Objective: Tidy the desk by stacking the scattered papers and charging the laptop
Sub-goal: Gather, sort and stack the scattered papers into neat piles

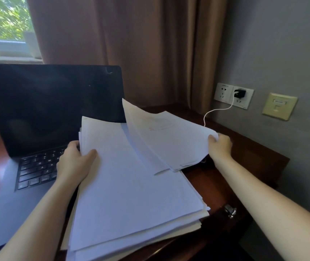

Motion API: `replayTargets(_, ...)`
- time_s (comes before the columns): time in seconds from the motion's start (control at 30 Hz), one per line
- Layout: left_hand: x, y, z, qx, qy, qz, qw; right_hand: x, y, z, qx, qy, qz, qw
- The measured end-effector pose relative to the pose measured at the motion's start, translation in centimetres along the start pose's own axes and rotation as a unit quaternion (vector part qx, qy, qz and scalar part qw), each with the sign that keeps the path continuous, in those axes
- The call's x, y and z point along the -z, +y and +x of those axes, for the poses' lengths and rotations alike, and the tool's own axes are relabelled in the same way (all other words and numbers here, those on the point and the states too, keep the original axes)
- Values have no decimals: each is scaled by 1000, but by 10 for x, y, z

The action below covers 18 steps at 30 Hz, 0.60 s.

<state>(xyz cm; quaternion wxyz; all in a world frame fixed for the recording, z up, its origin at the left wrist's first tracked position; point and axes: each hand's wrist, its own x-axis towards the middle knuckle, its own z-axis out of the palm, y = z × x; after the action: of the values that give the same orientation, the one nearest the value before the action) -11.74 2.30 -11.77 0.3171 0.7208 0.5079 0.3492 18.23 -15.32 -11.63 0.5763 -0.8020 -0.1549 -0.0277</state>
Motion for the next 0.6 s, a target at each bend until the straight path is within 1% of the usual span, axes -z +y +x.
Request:
replayTargets(0.1,0,-2,2,-6,3,-8,1000,-3,3,6,-1,49,-14,999)
replayTargets(0.17,-1,-3,5,-5,5,-14,1000,-5,6,8,-9,64,-35,997)
replayTargets(0.23,-3,-3,7,-10,4,-11,1000,-5,8,9,-1,52,-81,995)
replayTargets(0.3,-6,-2,8,-17,6,-12,1000,0,9,10,41,25,-152,987)
replayTargets(0.4,-7,-3,7,-22,13,-10,1000,11,11,12,82,-5,-271,959)
replayTargets(0.5,-7,-4,6,-25,20,-7,999,22,6,12,104,-54,-415,902)
replayTargets(0.53,-7,-4,6,-26,21,-6,999,24,3,13,118,-56,-433,892)
replayTargets(0.6,-7,-4,5,-27,21,1,999,29,-2,14,155,-26,-421,893)
